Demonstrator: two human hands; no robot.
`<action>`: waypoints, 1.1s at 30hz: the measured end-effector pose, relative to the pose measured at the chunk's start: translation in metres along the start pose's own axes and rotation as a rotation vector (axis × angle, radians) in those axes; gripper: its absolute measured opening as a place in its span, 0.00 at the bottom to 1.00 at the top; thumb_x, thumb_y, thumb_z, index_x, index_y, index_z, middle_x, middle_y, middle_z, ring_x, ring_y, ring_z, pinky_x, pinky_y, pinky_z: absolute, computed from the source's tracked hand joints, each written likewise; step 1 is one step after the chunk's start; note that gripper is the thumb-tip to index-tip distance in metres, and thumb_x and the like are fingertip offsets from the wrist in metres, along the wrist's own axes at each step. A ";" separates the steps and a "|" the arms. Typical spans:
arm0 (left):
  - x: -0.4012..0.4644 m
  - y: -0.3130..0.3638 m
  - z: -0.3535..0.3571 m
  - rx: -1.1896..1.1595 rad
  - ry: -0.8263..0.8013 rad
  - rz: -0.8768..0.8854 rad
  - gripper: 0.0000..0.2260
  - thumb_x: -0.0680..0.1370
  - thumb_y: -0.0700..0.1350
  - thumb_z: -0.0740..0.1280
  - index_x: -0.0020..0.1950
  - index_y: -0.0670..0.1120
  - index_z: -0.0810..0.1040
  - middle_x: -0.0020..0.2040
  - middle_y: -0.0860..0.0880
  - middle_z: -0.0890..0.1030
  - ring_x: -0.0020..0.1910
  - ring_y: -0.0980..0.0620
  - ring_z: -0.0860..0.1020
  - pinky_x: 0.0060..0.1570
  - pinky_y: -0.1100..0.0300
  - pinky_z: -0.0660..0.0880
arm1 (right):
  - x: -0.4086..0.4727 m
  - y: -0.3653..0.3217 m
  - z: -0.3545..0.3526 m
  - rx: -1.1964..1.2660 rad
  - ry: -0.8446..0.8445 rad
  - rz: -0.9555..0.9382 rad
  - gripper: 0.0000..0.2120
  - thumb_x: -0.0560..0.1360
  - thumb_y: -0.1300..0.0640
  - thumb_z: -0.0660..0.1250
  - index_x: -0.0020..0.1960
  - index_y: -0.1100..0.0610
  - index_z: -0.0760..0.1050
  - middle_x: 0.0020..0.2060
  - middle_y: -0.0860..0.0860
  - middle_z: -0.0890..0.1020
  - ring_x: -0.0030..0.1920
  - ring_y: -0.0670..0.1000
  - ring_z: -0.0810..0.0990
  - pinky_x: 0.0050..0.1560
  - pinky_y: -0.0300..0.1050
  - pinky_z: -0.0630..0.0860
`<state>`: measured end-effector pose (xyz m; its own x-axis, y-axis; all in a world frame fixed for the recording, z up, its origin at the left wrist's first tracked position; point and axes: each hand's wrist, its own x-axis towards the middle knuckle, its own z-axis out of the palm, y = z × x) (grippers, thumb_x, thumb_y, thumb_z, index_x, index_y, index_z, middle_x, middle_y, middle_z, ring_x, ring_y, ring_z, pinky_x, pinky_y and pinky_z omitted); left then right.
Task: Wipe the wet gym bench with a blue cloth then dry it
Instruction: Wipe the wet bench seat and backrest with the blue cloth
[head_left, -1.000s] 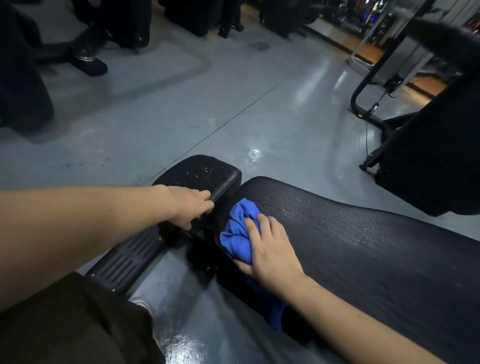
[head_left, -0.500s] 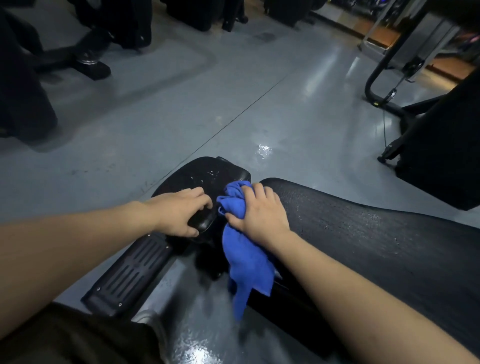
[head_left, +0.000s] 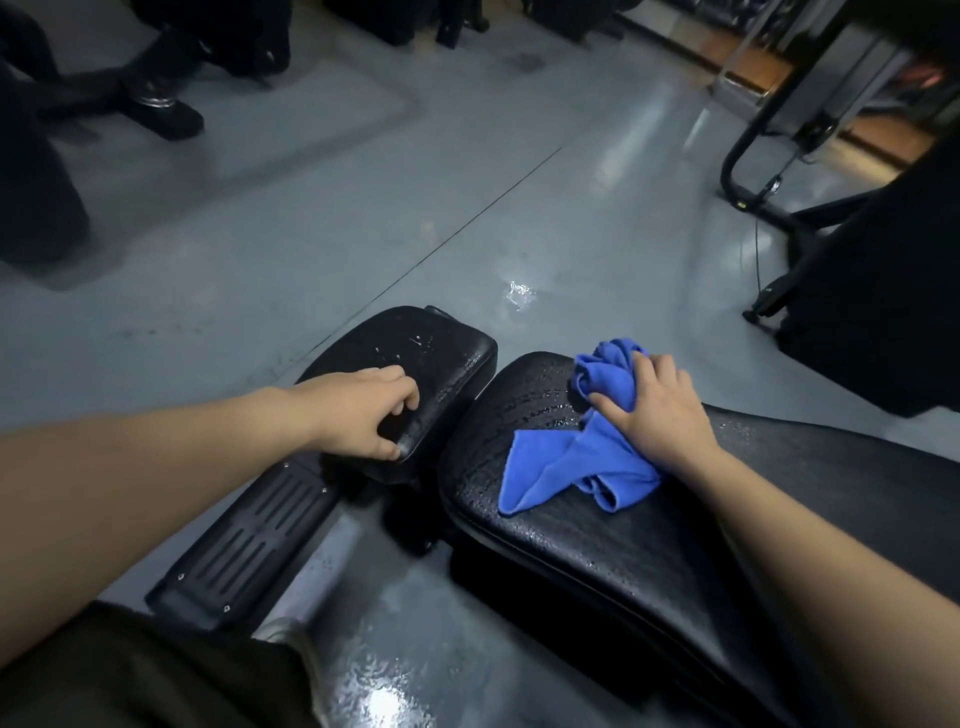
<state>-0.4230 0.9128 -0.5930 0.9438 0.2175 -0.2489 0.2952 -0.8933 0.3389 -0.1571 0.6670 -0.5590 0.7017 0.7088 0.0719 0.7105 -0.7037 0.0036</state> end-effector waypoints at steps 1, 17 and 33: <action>0.001 0.000 -0.001 0.008 -0.004 -0.001 0.24 0.73 0.58 0.72 0.64 0.54 0.68 0.56 0.58 0.70 0.57 0.56 0.72 0.53 0.56 0.72 | -0.012 0.000 0.002 -0.015 0.031 -0.036 0.39 0.73 0.33 0.58 0.68 0.64 0.70 0.58 0.66 0.75 0.54 0.68 0.75 0.60 0.60 0.72; -0.001 -0.009 0.004 -0.082 0.005 -0.031 0.25 0.71 0.60 0.72 0.66 0.57 0.69 0.55 0.61 0.70 0.57 0.58 0.71 0.55 0.56 0.73 | -0.016 -0.078 0.014 0.018 -0.075 -0.429 0.41 0.73 0.31 0.54 0.72 0.60 0.69 0.65 0.60 0.74 0.63 0.62 0.72 0.69 0.52 0.66; 0.003 -0.003 0.000 -0.091 0.007 -0.060 0.19 0.74 0.51 0.72 0.62 0.53 0.72 0.52 0.58 0.71 0.51 0.55 0.72 0.54 0.53 0.73 | -0.067 -0.107 0.013 0.174 -0.194 -0.750 0.38 0.72 0.36 0.66 0.72 0.61 0.69 0.67 0.60 0.72 0.68 0.60 0.69 0.74 0.49 0.62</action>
<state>-0.4208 0.9165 -0.5950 0.9251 0.2722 -0.2645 0.3627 -0.8394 0.4047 -0.2793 0.6950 -0.5775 0.0179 0.9979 -0.0626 0.9841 -0.0287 -0.1750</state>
